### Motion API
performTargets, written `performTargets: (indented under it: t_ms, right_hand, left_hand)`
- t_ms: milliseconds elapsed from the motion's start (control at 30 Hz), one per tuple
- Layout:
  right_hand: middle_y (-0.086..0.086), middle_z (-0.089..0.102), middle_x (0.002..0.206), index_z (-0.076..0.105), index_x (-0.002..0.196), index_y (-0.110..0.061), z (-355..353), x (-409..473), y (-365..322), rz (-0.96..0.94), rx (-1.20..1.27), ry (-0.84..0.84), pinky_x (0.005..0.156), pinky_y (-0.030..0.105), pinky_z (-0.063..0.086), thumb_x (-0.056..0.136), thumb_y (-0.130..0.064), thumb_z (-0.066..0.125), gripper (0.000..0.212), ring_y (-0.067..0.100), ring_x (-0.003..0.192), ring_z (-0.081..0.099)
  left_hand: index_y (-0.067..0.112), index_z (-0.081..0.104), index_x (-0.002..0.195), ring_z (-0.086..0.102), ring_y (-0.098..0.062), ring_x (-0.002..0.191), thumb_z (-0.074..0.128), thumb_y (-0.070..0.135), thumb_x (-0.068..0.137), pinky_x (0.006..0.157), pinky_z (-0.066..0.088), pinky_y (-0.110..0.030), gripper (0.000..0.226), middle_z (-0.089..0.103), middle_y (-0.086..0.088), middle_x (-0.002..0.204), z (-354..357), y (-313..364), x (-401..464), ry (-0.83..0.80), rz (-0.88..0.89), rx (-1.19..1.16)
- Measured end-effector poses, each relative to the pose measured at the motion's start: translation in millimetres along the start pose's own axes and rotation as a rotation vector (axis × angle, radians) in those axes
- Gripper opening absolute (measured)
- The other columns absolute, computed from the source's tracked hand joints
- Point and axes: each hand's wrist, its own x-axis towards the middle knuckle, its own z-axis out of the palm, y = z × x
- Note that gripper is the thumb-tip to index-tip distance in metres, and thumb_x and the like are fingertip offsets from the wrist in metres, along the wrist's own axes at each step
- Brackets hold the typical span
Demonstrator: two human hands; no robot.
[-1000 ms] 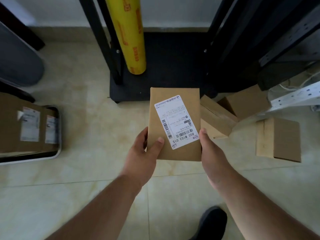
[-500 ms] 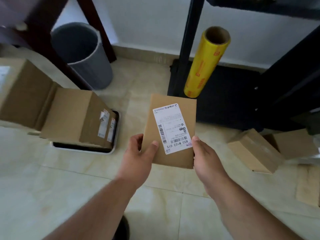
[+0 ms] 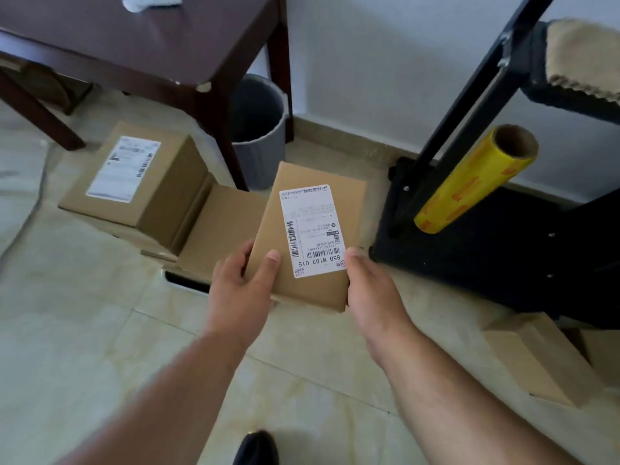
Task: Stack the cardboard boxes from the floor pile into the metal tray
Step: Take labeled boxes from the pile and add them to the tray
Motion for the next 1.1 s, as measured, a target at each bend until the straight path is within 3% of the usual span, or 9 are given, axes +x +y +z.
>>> performTargets:
  t_ms: [67,167,300,467,633,800,900,1000,1100]
  right_hand:
    - [-0.024,0.074,0.100,0.074,0.103,-0.032,21,5,-9,-0.013,-0.010,-0.010,0.081,0.022,0.048,0.108,-0.043,0.042,0.034,-0.001,0.099,0.067]
    - [-0.023,0.076,0.103,0.076,0.109,-0.030,53,13,-18,-0.013,-0.044,-0.055,0.091,0.027,0.052,0.107,-0.047,0.042,0.038,0.001,0.101,0.068]
    - [-0.017,0.076,0.114,0.074,0.118,-0.026,93,24,-19,-0.018,-0.066,-0.081,0.105,0.039,0.051,0.103,-0.052,0.040,0.046,0.009,0.110,0.068]
    - [-0.017,0.076,0.111,0.074,0.111,-0.028,123,33,-11,0.034,-0.083,-0.087,0.104,0.044,0.053,0.102,-0.053,0.039,0.044,0.012,0.106,0.070]
    - [-0.015,0.077,0.109,0.073,0.111,-0.028,137,36,-2,0.070,-0.088,-0.067,0.103,0.047,0.053,0.091,-0.062,0.040,0.051,0.016,0.105,0.071]
    - [-0.015,0.076,0.109,0.072,0.107,-0.028,147,44,-4,0.041,-0.100,-0.050,0.102,0.047,0.055,0.096,-0.057,0.040,0.045,0.015,0.106,0.071]
    - [-0.014,0.077,0.107,0.071,0.107,-0.027,154,51,-9,0.029,-0.101,-0.044,0.100,0.047,0.056,0.094,-0.057,0.041,0.045,0.016,0.104,0.072]
    - [-0.014,0.077,0.105,0.072,0.102,-0.027,160,57,-13,0.011,-0.116,-0.046,0.100,0.046,0.056,0.094,-0.057,0.041,0.044,0.016,0.103,0.072]
    - [-0.015,0.077,0.103,0.072,0.104,-0.025,165,60,-17,0.007,-0.109,-0.044,0.099,0.046,0.057,0.094,-0.057,0.042,0.045,0.015,0.102,0.072]
  left_hand:
    - [0.029,0.059,0.129,0.066,0.001,0.092,0.066,0.038,0.099,0.054,0.047,-0.005,0.032,0.067,0.010,0.116,-18,0,10,0.061,-0.048,-0.053]
    - [0.023,0.055,0.126,0.062,-0.002,0.098,0.066,0.037,0.099,0.069,0.045,-0.015,0.033,0.066,0.006,0.117,-43,-6,27,0.141,-0.064,-0.065]
    - [0.030,0.056,0.118,0.061,-0.004,0.098,0.063,0.037,0.100,0.074,0.044,-0.025,0.021,0.066,0.014,0.108,-68,-17,44,0.159,-0.125,-0.067]
    - [0.037,0.060,0.126,0.060,0.000,0.098,0.060,0.029,0.101,0.075,0.042,-0.020,0.027,0.067,0.015,0.113,-89,-28,54,0.129,-0.188,-0.130]
    - [0.054,0.058,0.133,0.052,-0.009,0.122,0.060,0.032,0.098,0.108,0.039,-0.036,0.041,0.054,0.013,0.138,-98,-40,62,0.095,-0.242,-0.157]
    - [0.043,0.049,0.150,0.057,0.003,0.109,0.060,0.025,0.096,0.107,0.045,-0.034,0.058,0.061,0.021,0.127,-102,-47,71,0.102,-0.285,-0.276]
    - [0.038,0.048,0.147,0.061,-0.006,0.117,0.061,0.020,0.095,0.109,0.047,-0.036,0.057,0.063,0.019,0.129,-104,-50,76,0.147,-0.310,-0.303]
    - [0.028,0.036,0.159,0.057,-0.015,0.129,0.059,0.015,0.097,0.115,0.046,-0.041,0.068,0.057,0.012,0.140,-107,-55,82,0.198,-0.358,-0.342]
    - [0.026,0.034,0.160,0.057,-0.018,0.129,0.054,0.011,0.097,0.115,0.046,-0.041,0.068,0.057,0.011,0.135,-111,-62,84,0.215,-0.394,-0.354]
